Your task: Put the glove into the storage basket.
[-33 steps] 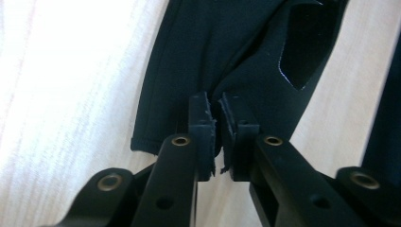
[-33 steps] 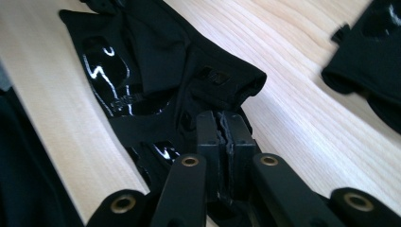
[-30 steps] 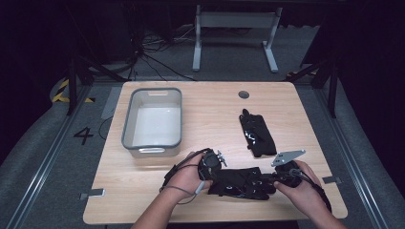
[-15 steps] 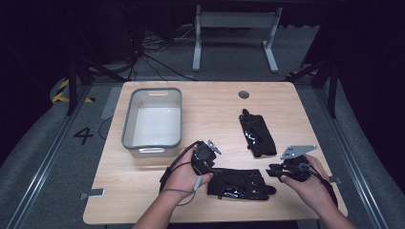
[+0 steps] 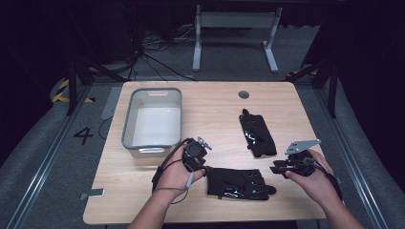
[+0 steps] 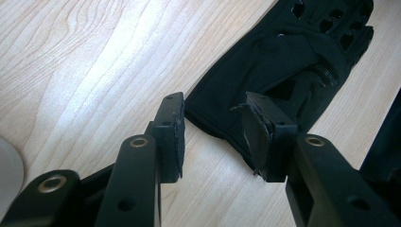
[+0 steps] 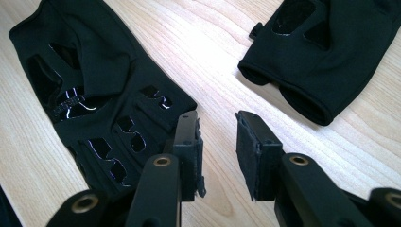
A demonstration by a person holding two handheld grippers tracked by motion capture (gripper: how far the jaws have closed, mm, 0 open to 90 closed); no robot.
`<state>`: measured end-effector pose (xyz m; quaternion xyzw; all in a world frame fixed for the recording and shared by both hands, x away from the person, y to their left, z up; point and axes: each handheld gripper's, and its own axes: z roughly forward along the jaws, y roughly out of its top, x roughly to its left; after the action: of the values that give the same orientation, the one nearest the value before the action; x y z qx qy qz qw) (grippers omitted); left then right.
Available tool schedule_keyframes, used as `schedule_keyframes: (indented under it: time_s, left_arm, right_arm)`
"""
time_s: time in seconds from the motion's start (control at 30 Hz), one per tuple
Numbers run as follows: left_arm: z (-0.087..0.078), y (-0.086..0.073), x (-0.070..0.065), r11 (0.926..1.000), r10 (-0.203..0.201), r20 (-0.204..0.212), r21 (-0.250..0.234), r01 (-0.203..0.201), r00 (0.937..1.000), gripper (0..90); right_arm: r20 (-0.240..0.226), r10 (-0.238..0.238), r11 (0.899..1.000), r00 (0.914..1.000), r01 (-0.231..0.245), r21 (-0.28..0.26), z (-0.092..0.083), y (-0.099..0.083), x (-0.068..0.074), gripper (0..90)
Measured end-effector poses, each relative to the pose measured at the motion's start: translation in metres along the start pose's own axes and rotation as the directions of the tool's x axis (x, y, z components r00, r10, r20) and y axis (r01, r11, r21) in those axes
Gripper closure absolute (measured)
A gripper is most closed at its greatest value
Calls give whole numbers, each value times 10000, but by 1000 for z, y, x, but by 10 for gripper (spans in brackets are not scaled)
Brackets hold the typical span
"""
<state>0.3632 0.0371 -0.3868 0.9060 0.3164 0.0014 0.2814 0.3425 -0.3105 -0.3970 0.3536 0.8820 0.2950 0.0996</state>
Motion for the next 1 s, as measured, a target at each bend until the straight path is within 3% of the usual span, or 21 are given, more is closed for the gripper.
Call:
schedule_keyframes:
  time_s: [0.17,0.27,0.67,0.73,0.8,1.0]
  left_arm:
    - [-3,-2,2,10000,-21,31,-51,21,10000,589]
    - [-7,-5,5,9999,-98,-4,-68,98,10000,589]
    - [-15,-12,12,9987,-444,-85,-266,442,9990,591]
    - [-15,-14,13,9987,-465,-138,-230,462,9988,591]
    - [-16,-17,13,9984,-539,-190,-200,535,9984,591]
    - [-20,-29,16,9969,-772,-335,-193,766,9965,591]
  right_arm:
    - [-271,-356,9994,9990,355,-44,-3,12,-1,701]
    - [-365,-525,9986,9980,525,-5,-4,36,-6,707]
    - [-242,-249,9996,9994,251,103,15,73,-30,716]
    - [-227,-166,9997,9996,170,185,24,86,-37,716]
    - [-185,-146,9995,9997,151,263,27,89,-38,718]
    - [-33,-15,9975,10000,17,711,59,105,-49,714]
